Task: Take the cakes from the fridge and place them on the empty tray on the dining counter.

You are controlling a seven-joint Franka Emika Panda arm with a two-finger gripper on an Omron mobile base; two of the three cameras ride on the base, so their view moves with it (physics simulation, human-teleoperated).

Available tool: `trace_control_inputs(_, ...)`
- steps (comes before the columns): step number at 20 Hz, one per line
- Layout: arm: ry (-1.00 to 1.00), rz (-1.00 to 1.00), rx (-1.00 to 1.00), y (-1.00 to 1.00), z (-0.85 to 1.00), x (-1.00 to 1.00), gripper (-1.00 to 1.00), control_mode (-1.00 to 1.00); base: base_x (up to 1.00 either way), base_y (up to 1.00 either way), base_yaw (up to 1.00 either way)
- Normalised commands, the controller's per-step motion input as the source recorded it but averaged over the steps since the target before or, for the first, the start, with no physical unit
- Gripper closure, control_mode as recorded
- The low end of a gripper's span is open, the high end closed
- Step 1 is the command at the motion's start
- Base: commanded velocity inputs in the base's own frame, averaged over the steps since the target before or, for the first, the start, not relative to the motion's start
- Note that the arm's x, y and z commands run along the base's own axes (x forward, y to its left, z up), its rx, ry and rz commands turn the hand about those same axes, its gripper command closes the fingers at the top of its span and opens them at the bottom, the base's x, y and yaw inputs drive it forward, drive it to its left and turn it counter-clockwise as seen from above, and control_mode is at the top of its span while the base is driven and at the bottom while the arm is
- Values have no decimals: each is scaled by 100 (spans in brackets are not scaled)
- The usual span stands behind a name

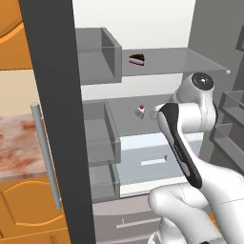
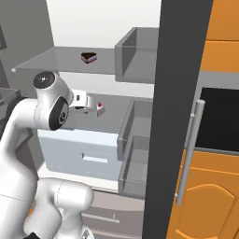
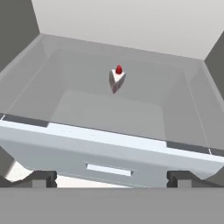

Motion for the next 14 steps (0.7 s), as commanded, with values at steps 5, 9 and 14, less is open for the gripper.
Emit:
trace_control_inputs(5,0,0,0,0,-33,38,-100,-100,0,0,0)
trace_control_inputs(9,0,0,0,0,-31,38,-100,-100,0,0,0)
trace_control_inputs(14,0,-1,0,0,-28,38,-100,-100,0,0,0)
